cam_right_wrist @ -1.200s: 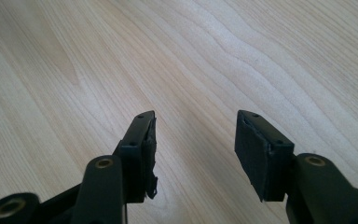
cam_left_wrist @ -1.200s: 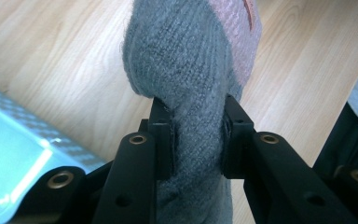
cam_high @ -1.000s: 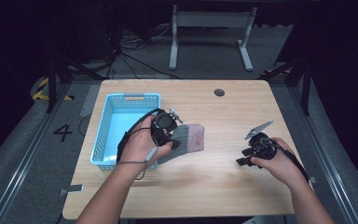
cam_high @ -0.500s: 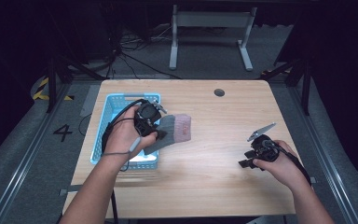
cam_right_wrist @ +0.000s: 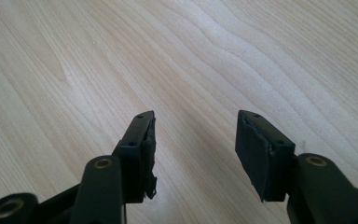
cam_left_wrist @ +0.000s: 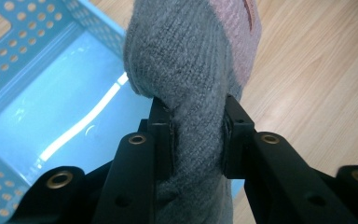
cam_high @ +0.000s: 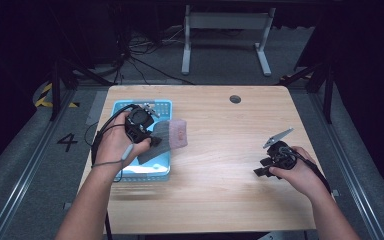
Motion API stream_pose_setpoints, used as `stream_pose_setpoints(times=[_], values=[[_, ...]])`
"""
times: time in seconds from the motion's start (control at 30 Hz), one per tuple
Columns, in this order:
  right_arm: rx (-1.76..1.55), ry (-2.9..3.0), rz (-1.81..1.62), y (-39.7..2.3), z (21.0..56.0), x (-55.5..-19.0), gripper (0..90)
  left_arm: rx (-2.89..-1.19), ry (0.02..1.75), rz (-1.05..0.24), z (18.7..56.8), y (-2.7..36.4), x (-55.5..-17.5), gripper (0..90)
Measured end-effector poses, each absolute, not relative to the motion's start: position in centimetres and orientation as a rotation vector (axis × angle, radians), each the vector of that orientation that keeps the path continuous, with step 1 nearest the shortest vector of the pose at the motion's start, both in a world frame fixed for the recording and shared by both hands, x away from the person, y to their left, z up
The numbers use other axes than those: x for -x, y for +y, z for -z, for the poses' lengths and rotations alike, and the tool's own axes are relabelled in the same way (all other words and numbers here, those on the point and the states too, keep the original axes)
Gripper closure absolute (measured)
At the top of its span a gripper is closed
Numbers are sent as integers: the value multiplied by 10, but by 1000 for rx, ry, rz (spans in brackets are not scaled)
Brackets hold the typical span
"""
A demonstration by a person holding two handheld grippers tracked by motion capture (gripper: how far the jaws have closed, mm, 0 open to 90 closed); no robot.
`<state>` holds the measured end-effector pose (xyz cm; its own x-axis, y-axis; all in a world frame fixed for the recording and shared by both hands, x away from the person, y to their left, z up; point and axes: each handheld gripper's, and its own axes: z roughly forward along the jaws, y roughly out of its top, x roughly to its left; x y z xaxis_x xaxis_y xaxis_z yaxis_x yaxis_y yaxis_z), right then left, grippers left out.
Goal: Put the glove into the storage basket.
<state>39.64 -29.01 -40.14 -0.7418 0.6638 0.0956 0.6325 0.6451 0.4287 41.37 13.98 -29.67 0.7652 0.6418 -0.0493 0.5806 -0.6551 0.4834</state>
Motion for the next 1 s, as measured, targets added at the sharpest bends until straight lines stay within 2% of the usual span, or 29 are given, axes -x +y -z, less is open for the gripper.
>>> stream_pose_setpoints(times=[0.4,0.6,0.77,1.0], values=[[-1087,2797,-677,-286,403,-397,485,-2486,1029,-162,306,171,-427,709],[-1109,2793,-668,-290,405,-395,485,-2503,1023,-114,311,179,-435,708],[-1119,2792,-660,-290,407,-393,484,-2528,1062,-128,323,180,-444,707],[-1134,2794,-631,-293,411,-389,482,-2590,1077,-51,346,179,-454,708]])
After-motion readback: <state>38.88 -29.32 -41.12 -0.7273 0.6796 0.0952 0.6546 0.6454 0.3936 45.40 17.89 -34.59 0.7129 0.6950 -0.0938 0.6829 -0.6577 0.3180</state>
